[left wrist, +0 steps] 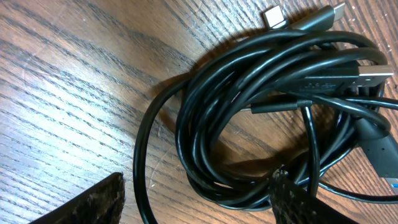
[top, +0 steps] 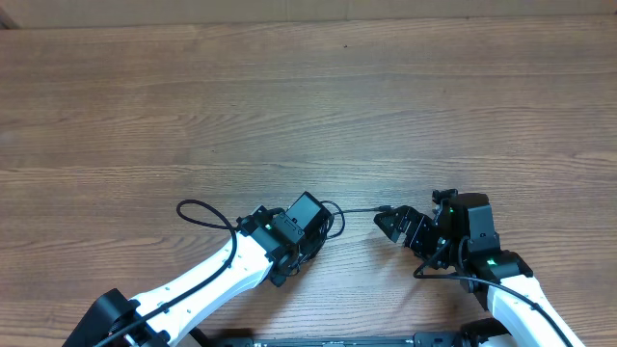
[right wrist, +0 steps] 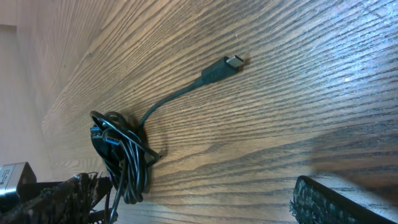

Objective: Untangle cables

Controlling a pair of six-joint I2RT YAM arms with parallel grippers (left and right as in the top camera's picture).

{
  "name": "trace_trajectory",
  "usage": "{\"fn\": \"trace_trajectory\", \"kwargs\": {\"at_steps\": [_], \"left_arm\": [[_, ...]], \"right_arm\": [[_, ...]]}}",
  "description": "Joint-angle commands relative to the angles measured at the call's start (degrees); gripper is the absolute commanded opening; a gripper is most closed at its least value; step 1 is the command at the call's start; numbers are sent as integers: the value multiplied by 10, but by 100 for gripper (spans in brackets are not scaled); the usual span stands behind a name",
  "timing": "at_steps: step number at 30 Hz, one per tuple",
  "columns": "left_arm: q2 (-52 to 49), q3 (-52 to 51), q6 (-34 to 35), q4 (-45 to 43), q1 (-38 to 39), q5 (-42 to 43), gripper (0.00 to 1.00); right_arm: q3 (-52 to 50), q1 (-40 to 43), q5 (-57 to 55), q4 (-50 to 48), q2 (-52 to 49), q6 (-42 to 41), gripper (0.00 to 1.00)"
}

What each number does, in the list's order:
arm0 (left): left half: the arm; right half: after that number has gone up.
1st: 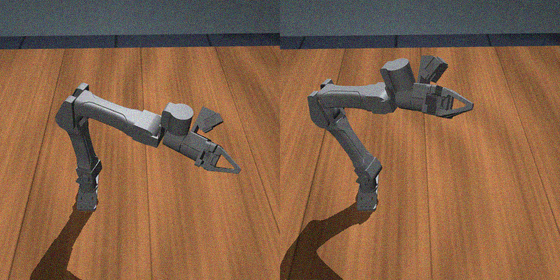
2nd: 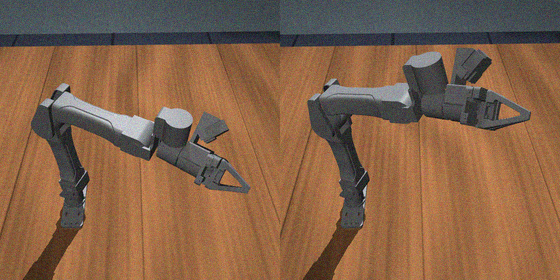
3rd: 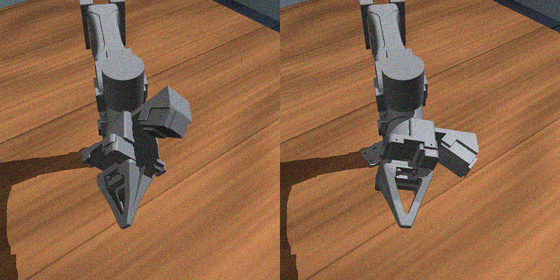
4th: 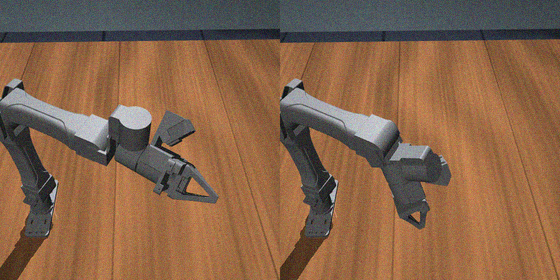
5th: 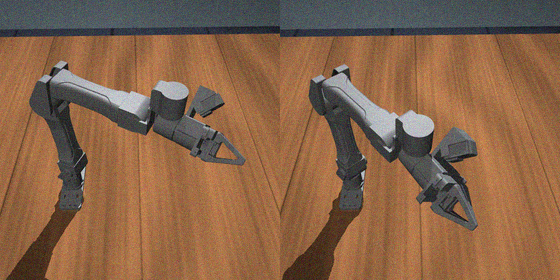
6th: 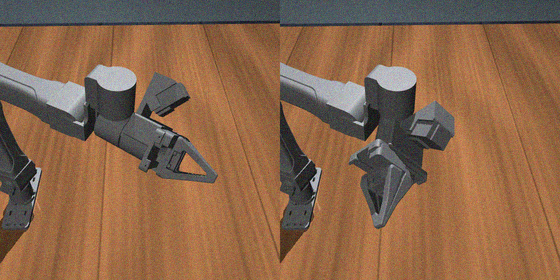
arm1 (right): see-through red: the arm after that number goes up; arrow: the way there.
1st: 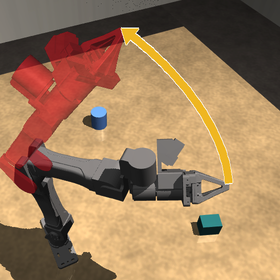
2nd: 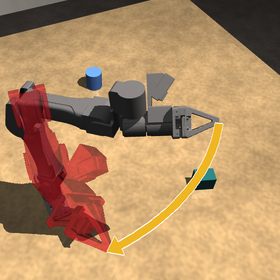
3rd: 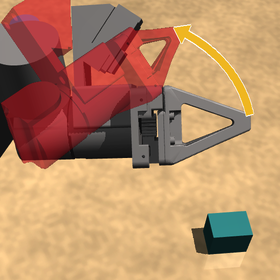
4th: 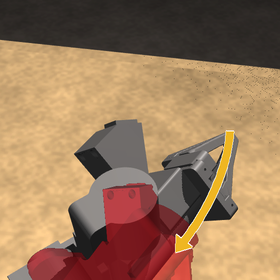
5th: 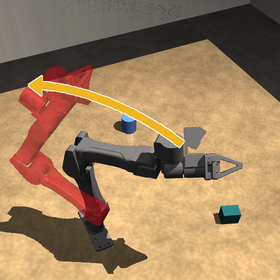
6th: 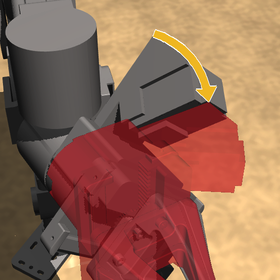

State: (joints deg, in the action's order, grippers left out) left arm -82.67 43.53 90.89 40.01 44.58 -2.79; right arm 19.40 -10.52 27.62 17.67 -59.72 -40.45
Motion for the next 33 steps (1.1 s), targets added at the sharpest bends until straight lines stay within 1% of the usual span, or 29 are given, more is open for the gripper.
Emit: {"fn": "trace_trajectory", "kwargs": {"at_steps": [1, 12, 13, 14, 16, 18, 19, 20, 26, 28, 33], "left_arm": [[-5, -4, -11, 0, -3, -6, 75], [-5, -4, -12, 0, -3, -7, 74], [-5, -4, -20, 1, -3, -8, 73], [-5, -4, -46, 1, -3, -12, 69], [-5, -4, -73, 1, -2, -16, 67], [-5, -4, -80, 0, -3, -19, 62], [-5, -4, -80, -4, -2, -19, 56], [-5, -4, -80, -5, -2, -19, 55], [-6, -19, -78, -17, 16, -19, 57], [-6, -28, -68, -22, 21, -18, 60], [-6, -75, -32, -59, 23, -18, 59]], "right_arm": [[9, 2, -6, 11, 7, 2, 100], [9, 2, -6, 24, 7, 2, 100], [9, 2, -6, 24, 7, 2, 100], [9, 2, -6, 24, 7, 2, 100], [9, 2, -6, 22, 7, 2, 100], [9, 2, -6, 21, 7, 2, 100], [9, 2, -6, 22, 7, 2, 100], [9, 2, -6, 22, 7, 2, 100], [9, 2, -10, 19, 7, 2, 100], [9, 2, -13, 17, 7, 2, 100], [9, 2, -13, 15, 7, 2, 100]]}}
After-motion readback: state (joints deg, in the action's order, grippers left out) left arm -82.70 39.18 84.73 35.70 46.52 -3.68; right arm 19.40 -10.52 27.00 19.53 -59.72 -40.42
